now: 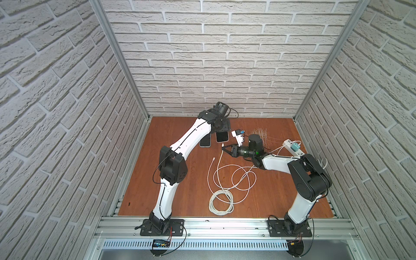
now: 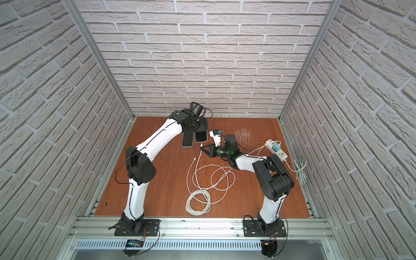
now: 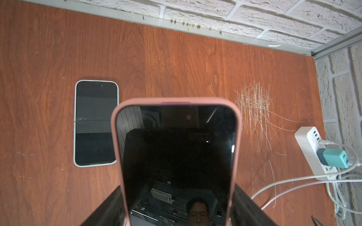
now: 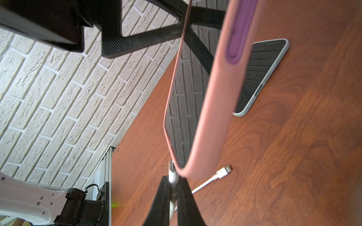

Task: Plug the charging cable into the phone
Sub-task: Insert the charging cable into the phone.

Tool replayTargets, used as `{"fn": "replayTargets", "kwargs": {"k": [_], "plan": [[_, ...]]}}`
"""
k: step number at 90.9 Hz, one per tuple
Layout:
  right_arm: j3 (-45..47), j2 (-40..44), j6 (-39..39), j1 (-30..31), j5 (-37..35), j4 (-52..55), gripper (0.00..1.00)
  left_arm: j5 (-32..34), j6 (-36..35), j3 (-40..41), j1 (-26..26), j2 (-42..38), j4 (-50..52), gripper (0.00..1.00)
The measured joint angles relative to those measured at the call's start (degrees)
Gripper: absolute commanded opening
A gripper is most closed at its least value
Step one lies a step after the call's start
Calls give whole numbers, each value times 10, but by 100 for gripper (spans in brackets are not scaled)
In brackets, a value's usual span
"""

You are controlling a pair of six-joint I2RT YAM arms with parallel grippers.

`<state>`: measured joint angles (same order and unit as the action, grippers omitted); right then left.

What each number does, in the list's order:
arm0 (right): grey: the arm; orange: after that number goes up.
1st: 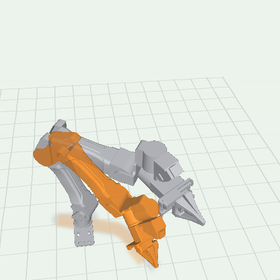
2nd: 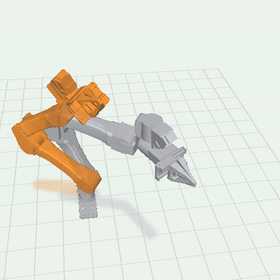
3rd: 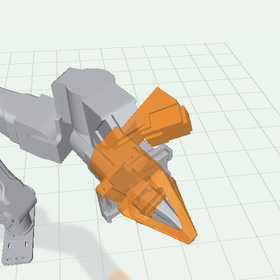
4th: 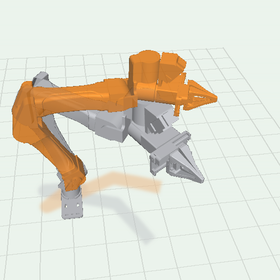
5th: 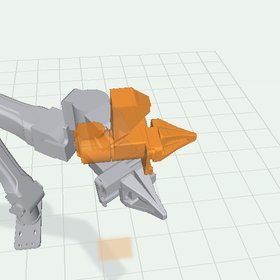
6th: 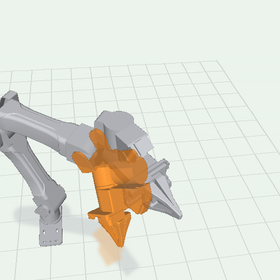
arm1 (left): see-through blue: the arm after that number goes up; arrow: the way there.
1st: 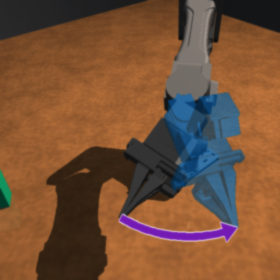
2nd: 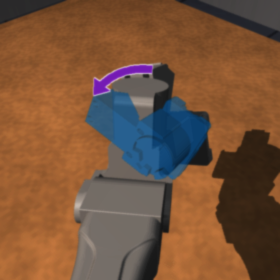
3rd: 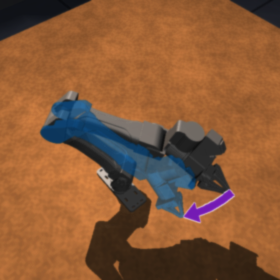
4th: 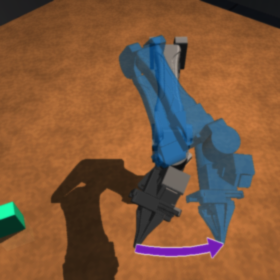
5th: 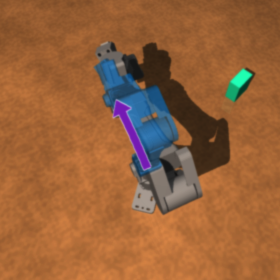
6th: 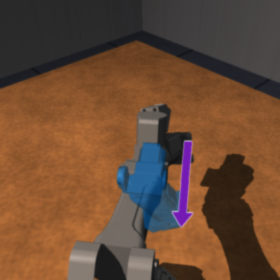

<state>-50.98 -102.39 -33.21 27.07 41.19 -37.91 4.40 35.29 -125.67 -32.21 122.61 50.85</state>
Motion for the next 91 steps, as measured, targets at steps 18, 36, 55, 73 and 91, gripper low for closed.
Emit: {"fn": "replayTargets", "kwargs": {"k": [18, 36, 55, 73, 91], "plan": [[0, 0, -2, -3, 1, -4, 3, -4, -4, 0, 0, 0, 0, 40], [0, 0, -9, -3, 2, -10, 3, -7, -4, 3, -1, 0, -1, 40], [0, 0, -9, -4, 4, -11, 3, -10, -5, 6, -2, 0, -2, 40], [0, 0, -11, -5, 7, -11, 3, -10, -8, 16, -3, -4, -11, 40], [0, -5, -11, -5, 11, -10, 3, -12, -9, 53, -5, -22, -34, 40]]}}
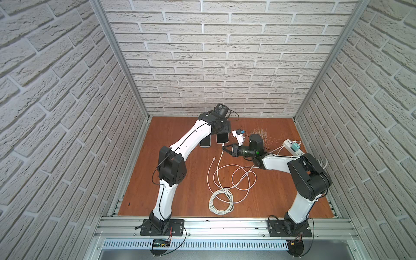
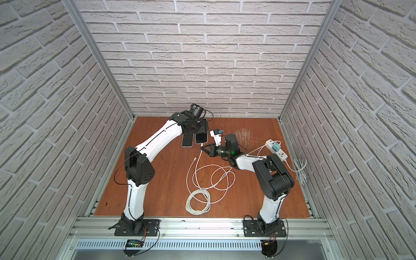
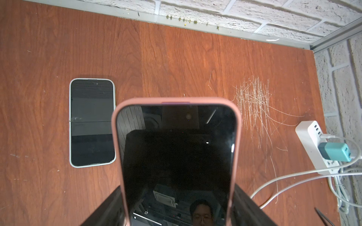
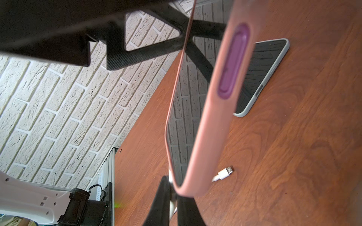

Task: Plug the charging cable into the phone
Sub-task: Insert the charging cable into the phone.

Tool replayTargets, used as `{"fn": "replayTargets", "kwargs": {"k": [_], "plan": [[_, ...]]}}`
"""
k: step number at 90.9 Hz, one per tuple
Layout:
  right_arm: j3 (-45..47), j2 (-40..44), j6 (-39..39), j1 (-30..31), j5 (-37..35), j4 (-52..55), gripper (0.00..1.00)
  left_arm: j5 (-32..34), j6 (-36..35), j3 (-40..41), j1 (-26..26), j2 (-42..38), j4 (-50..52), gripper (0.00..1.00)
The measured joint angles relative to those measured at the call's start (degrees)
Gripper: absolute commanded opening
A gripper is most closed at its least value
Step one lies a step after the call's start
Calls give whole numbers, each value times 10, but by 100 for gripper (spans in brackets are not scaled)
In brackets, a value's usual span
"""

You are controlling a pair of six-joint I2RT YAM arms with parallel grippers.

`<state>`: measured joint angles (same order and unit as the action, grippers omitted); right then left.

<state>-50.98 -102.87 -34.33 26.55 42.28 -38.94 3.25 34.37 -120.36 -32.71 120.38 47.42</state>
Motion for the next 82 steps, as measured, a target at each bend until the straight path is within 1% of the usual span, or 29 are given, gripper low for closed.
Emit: {"fn": "replayTargets", "kwargs": {"k": [20, 82], "plan": [[0, 0, 0, 0, 10, 1, 3, -5, 0, 45, -1, -28, -31, 40], [10, 0, -4, -5, 17, -6, 3, -9, -24, 48, -9, -29, -35, 39]]}}
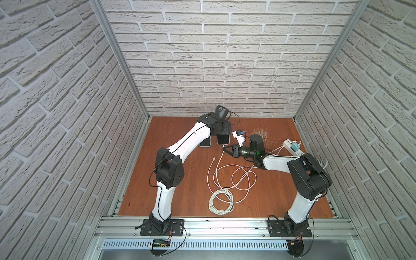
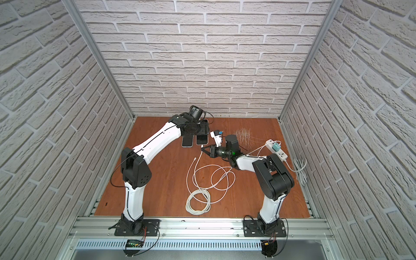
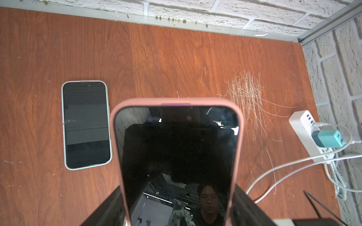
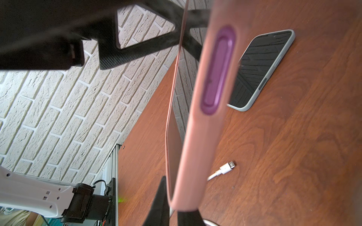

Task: Plug the charging cable into the phone
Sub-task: Insert the charging cable into the phone.

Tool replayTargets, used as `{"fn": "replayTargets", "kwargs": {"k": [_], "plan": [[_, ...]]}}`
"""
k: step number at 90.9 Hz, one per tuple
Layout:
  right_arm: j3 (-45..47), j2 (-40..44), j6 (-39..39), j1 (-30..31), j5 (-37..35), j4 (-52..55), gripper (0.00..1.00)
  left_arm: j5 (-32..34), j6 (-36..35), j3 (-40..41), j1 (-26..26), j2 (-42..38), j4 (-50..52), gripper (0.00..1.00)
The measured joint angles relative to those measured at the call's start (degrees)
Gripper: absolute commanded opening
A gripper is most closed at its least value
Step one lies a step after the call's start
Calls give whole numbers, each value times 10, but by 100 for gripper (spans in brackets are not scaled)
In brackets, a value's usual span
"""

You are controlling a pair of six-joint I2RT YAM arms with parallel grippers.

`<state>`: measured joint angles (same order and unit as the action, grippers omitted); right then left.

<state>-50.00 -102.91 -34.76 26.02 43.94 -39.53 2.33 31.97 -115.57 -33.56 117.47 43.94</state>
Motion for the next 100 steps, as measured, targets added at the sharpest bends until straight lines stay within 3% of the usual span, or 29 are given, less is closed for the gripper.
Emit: {"fn": "replayTargets", "kwargs": {"k": [69, 100], "plan": [[30, 5, -11, -5, 5, -12, 3, 30, -5, -1, -28, 8, 15, 39], [48, 8, -18, -5, 5, 1, 3, 29, 5, 40, -36, 8, -7, 39]]}}
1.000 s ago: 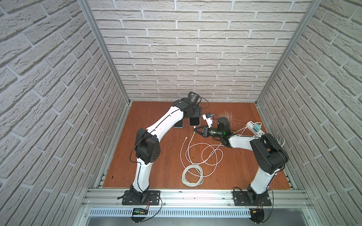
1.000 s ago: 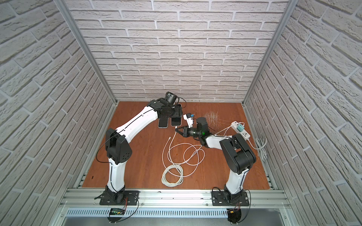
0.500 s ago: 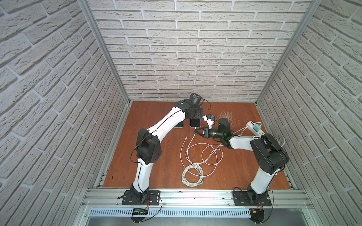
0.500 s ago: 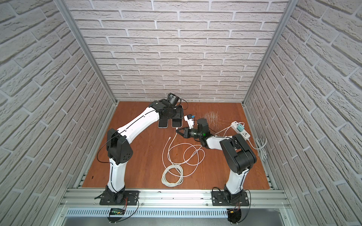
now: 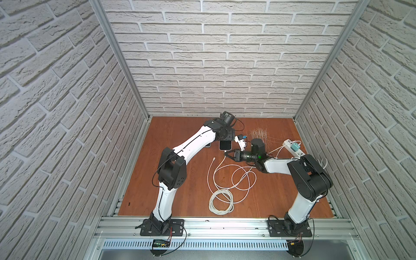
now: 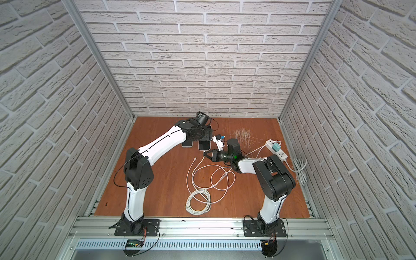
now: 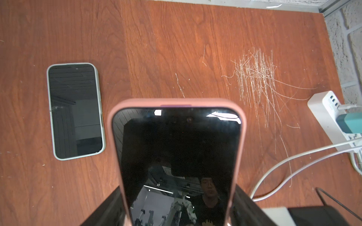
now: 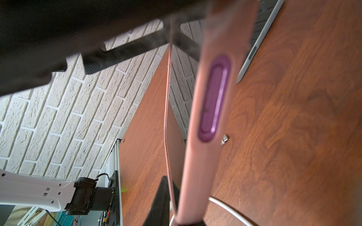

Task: Plug the charging cable into the phone
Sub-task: Insert the charging cable into the phone, then place the phone at the center of the board.

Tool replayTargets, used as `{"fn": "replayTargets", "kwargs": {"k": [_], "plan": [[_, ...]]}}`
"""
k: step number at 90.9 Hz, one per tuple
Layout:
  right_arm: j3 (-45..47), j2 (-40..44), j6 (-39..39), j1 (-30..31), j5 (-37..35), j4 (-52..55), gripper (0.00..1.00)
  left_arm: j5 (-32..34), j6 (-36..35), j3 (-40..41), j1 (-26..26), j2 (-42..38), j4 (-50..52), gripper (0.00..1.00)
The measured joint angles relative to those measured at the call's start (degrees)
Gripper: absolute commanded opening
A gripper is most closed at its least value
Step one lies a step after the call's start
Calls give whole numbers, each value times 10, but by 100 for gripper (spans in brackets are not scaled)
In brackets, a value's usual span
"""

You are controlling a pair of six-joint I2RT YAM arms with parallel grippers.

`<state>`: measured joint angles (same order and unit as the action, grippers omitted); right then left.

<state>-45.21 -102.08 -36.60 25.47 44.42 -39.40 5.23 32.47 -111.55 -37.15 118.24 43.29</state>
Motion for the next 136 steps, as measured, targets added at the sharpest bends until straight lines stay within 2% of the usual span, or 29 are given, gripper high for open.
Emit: {"fn": "replayTargets", "kwargs": {"k": [24, 55, 74, 103, 113, 118, 127, 136], "plan": [[6, 0, -6, 0, 0, 6, 3, -8, 7, 35, 0, -7, -24, 38], [6, 0, -9, 0, 0, 6, 4, -8, 10, 39, 0, -10, -29, 38], [6, 5, -1, -1, -7, 7, 26, -14, 10, 30, 5, -9, -19, 38], [24, 60, 14, -20, -42, -22, 32, -52, 9, -2, 43, 12, 43, 39], [71, 113, 15, -20, -53, -11, 38, -57, 1, -4, 51, 26, 52, 39], [91, 150, 17, -20, -63, 9, 44, -58, -10, -20, 55, 40, 66, 39], [122, 223, 22, -20, -83, 39, 53, -60, -43, -75, 56, 79, 90, 39], [148, 292, 23, -20, -98, 71, 57, -70, -86, -145, 55, 121, 116, 39]]}}
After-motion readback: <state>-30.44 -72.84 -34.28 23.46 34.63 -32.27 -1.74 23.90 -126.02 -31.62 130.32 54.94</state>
